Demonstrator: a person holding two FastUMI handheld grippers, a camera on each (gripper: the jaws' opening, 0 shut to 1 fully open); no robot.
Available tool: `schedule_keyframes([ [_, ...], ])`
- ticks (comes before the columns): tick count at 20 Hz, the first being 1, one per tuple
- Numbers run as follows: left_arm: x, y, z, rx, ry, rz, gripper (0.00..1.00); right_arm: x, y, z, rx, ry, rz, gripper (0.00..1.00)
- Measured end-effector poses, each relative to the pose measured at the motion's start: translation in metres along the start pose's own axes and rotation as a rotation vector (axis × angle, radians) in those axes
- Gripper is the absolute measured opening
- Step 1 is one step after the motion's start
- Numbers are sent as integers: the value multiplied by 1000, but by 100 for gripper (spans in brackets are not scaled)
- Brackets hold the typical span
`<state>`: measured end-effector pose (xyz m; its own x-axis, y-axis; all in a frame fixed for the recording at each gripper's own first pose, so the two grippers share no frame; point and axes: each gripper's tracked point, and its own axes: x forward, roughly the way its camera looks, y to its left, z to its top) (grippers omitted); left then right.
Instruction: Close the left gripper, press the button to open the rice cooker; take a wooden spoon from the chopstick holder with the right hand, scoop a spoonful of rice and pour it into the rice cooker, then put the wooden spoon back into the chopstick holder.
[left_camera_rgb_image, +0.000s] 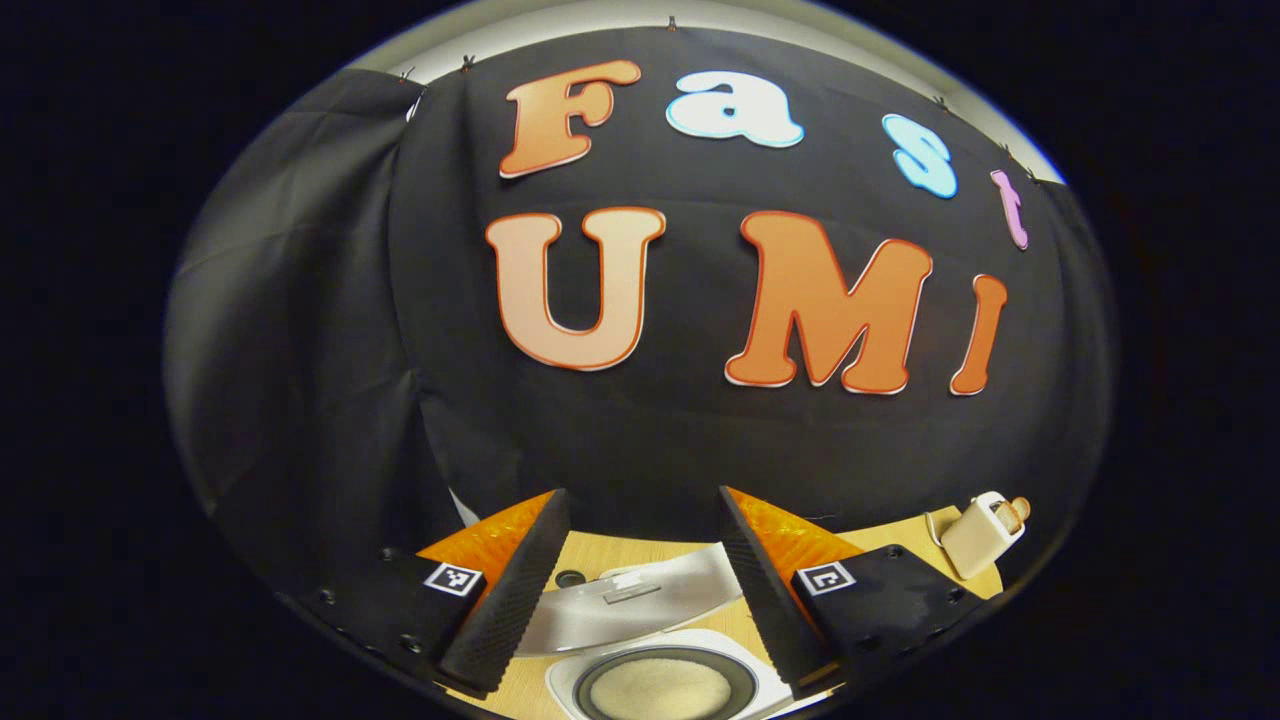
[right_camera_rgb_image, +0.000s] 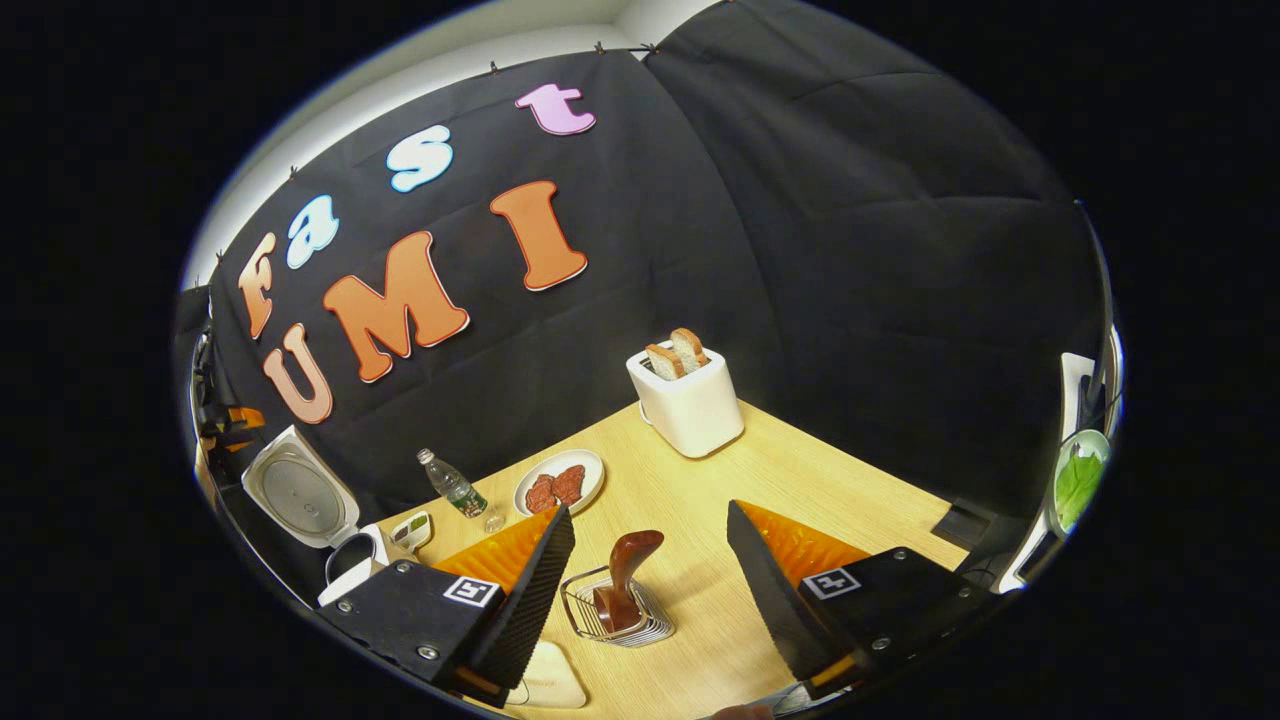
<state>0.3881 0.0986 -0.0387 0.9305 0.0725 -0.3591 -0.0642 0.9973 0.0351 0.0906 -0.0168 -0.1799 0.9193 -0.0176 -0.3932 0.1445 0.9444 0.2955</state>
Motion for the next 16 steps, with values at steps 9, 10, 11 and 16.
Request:
schedule_keyframes([
  [9,-2,-9,-30,-59,64,-60,100,6,10,9,-31,-3,10,94],
  [10,-10,-13,-33,-54,69,-78,100,6,13,8,-35,-3,20,94],
  [11,-17,-16,-37,-47,79,-94,100,8,16,7,-43,1,28,94],
  [16,-59,-30,-68,-36,106,-133,99,12,33,9,-86,-4,69,94],
])
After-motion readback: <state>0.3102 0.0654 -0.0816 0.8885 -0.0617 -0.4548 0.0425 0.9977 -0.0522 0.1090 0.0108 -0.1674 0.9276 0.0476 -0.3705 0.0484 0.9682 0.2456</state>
